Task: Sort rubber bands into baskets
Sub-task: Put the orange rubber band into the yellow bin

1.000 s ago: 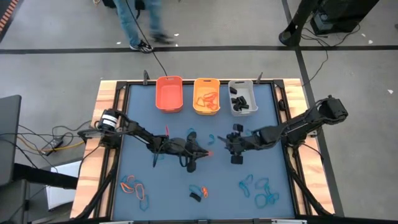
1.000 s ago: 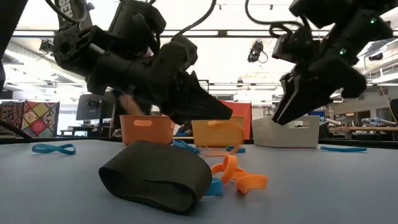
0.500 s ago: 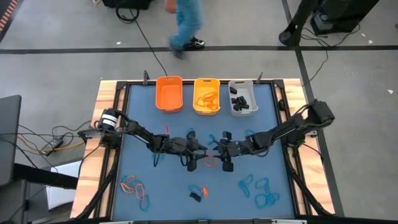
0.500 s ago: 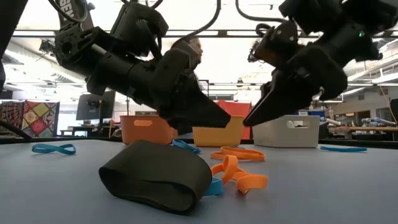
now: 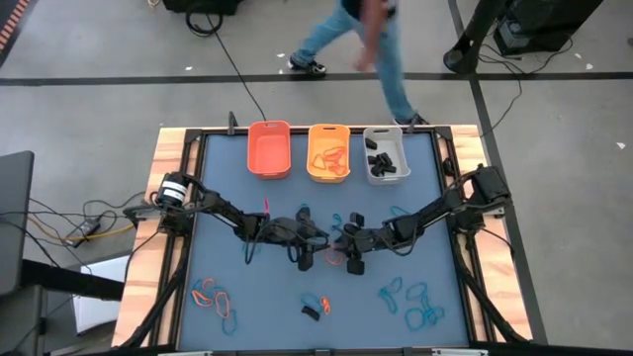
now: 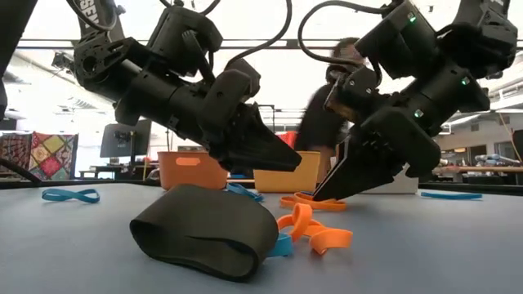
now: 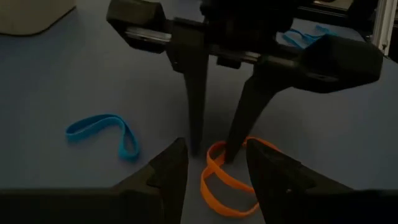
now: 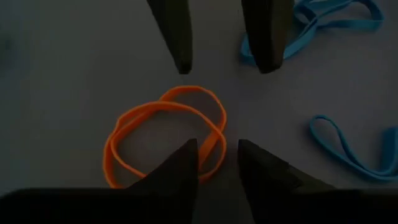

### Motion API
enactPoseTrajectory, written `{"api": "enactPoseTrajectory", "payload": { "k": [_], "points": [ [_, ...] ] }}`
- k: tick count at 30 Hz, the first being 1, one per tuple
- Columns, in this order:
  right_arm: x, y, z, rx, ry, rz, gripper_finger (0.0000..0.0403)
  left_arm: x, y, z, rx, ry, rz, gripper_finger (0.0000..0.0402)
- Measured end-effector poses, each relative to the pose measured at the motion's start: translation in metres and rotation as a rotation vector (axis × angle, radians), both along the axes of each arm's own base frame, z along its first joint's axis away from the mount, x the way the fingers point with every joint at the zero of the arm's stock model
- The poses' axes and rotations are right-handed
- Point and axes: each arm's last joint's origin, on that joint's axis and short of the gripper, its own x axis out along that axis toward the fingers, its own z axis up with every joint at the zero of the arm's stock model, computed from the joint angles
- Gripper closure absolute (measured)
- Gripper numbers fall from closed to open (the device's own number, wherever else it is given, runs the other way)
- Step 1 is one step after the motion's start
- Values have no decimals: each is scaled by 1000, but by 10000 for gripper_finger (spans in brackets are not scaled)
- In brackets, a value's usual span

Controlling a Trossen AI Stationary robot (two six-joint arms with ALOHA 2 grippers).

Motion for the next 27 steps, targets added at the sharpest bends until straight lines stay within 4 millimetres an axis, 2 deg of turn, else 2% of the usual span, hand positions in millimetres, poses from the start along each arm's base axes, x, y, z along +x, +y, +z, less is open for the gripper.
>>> {"api": "enactPoseTrajectory", "payload": {
  "k": [3,8,22,27],
  "points": [
    [0,0,3,1,-5,4,313,0,0,0,0,-2,0,234],
    [-1,0,8,-15,-19,21,389,0,0,0,0,-2,0,234],
    [-1,-3,10,-89,-36,-66,398,-1,0,-1,4,16,3,234],
    [-3,-5,22,-109,-66,-84,398,-1,1,-2,9,19,13,234]
  ]
}}
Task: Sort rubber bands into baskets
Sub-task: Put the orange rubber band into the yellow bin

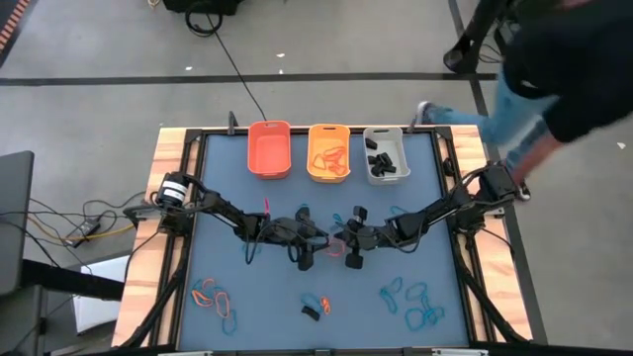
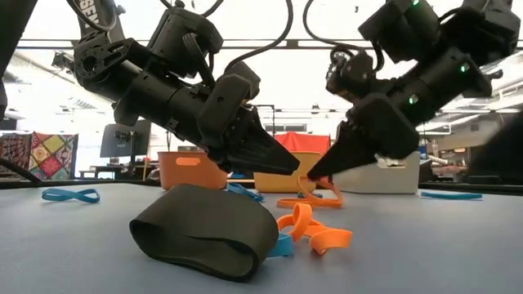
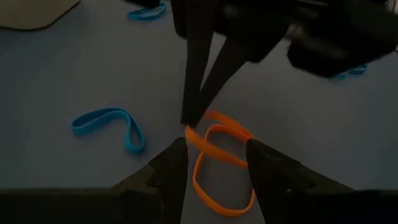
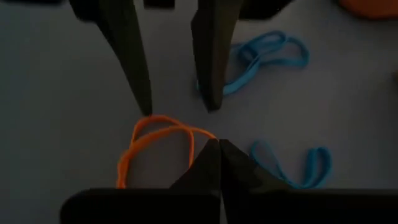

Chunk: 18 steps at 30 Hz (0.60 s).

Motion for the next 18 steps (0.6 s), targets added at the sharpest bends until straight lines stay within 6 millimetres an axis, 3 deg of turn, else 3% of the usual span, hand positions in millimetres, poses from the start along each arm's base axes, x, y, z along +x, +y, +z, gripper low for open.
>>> {"api": "enactPoseTrajectory", "payload": {
  "k": [7,18],
  "points": [
    [-7,-7,34,-102,-69,-32,399,0,0,-1,1,7,0,234],
    [-8,-46,65,-337,-132,-195,400,0,0,-1,1,6,0,234]
  ]
}}
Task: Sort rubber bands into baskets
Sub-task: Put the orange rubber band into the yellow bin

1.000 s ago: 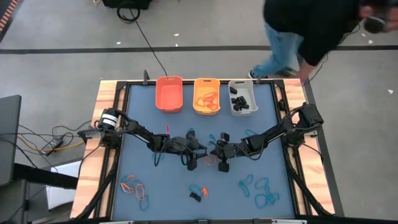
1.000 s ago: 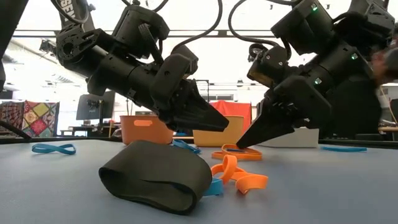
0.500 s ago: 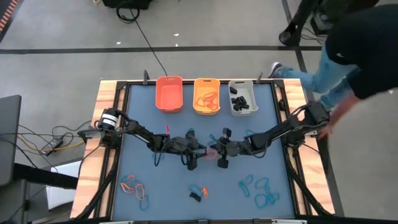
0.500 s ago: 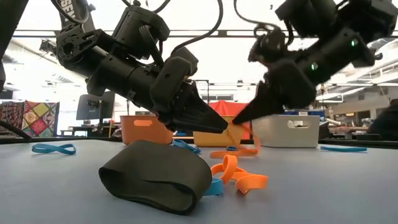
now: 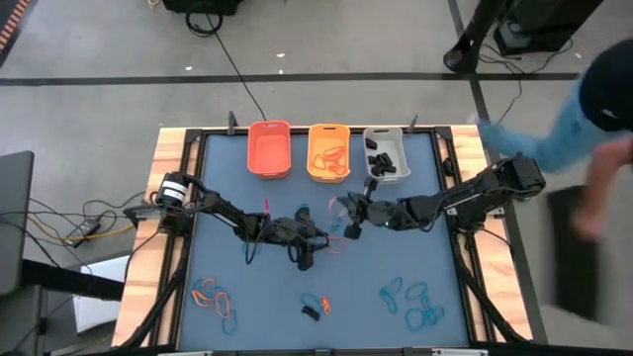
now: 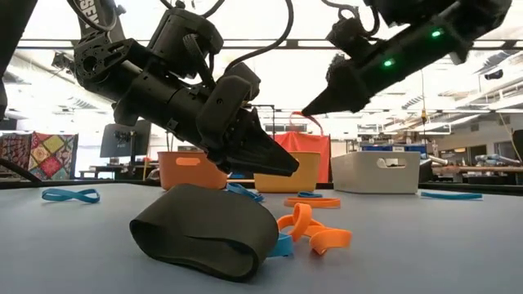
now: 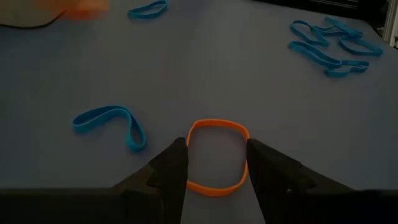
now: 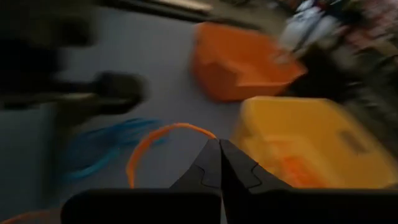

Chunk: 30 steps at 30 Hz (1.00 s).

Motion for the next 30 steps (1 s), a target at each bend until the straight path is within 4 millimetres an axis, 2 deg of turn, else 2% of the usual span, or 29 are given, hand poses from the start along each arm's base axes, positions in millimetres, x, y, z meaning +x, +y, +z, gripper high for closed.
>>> {"api": "enactPoseTrajectory", "payload": {
  "k": [11,18,23,30],
  "points": [
    [3,-74,18,-173,-84,-182,394,0,0,0,10,2,-5,234],
    [-5,-117,19,-91,-132,-167,377,-1,-1,-2,21,22,-27,234],
    [-11,-133,17,-32,-146,-174,335,-1,-1,-3,23,33,-27,234],
    [-13,-137,15,-32,-128,-223,234,-2,-1,-5,18,50,-24,234]
  ]
}}
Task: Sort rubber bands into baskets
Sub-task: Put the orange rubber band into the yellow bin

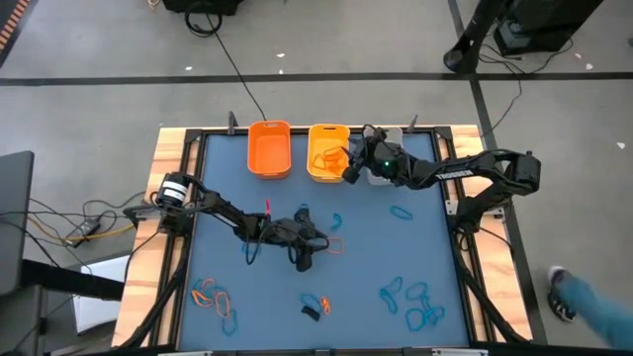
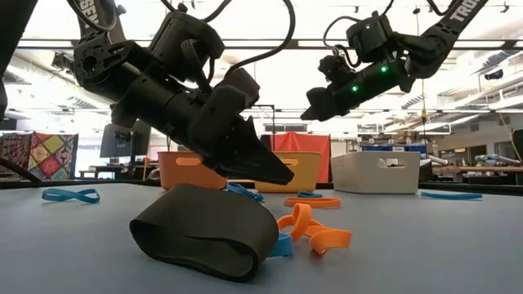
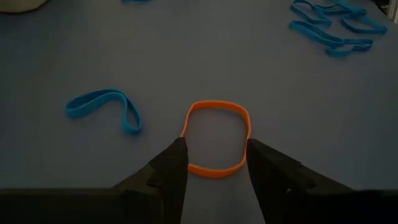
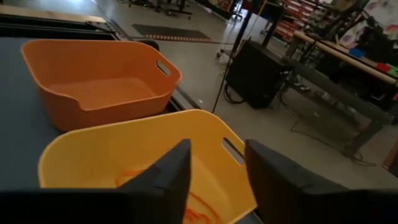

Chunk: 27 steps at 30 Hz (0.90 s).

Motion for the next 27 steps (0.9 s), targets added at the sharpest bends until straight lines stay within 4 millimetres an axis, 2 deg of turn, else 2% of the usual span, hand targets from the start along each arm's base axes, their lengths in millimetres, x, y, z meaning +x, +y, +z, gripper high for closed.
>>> {"api": "enactPoseTrajectory", "payload": {
  "k": [5,9,12,17,22,27],
  "points": [
    [2,7,1,-1,-2,20,165,0,0,0,-18,4,24,234],
    [6,17,1,12,-18,37,138,-1,2,-2,-17,11,76,234],
    [9,29,0,2,-5,48,136,-1,3,-2,-21,12,109,234],
    [13,46,1,-48,31,56,149,6,1,-16,-25,27,102,234],
    [15,61,1,-101,73,30,162,16,2,-11,-20,80,133,235],
    [14,76,4,-108,97,61,170,17,4,-12,-16,99,167,268]
  ]
}}
